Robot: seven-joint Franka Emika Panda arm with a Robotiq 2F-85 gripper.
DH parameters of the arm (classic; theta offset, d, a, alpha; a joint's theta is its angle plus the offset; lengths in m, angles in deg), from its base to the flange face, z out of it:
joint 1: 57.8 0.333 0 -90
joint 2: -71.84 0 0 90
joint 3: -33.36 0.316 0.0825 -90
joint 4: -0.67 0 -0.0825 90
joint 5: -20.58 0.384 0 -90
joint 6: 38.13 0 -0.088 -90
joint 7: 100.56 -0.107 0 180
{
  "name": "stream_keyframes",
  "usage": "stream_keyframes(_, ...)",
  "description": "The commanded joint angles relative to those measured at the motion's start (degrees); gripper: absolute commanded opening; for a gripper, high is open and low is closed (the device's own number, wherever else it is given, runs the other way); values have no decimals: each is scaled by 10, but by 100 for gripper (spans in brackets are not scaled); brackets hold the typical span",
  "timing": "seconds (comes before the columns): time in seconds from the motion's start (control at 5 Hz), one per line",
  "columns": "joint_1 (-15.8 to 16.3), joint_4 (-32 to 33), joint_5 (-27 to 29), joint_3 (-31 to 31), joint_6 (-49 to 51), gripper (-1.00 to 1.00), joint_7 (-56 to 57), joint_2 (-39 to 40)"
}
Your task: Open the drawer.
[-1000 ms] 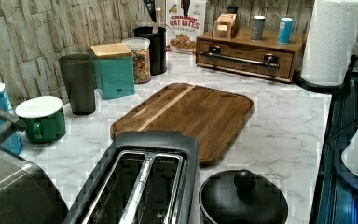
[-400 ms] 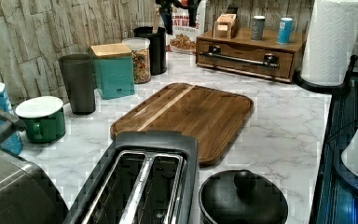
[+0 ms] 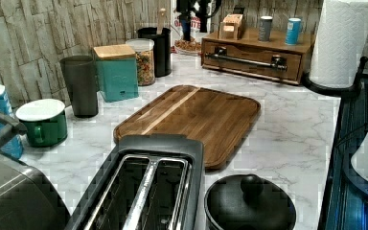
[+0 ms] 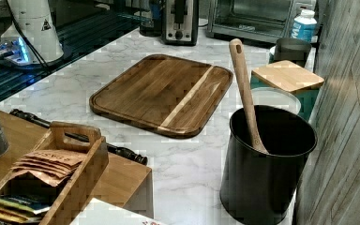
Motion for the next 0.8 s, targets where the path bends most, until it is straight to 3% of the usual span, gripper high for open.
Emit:
stream_keyframes(0.2, -71, 12, -35, -68, -62, 100, 82, 6)
stream_keyframes(0.8, -115, 9, -62, -68, -143, 100, 88, 70)
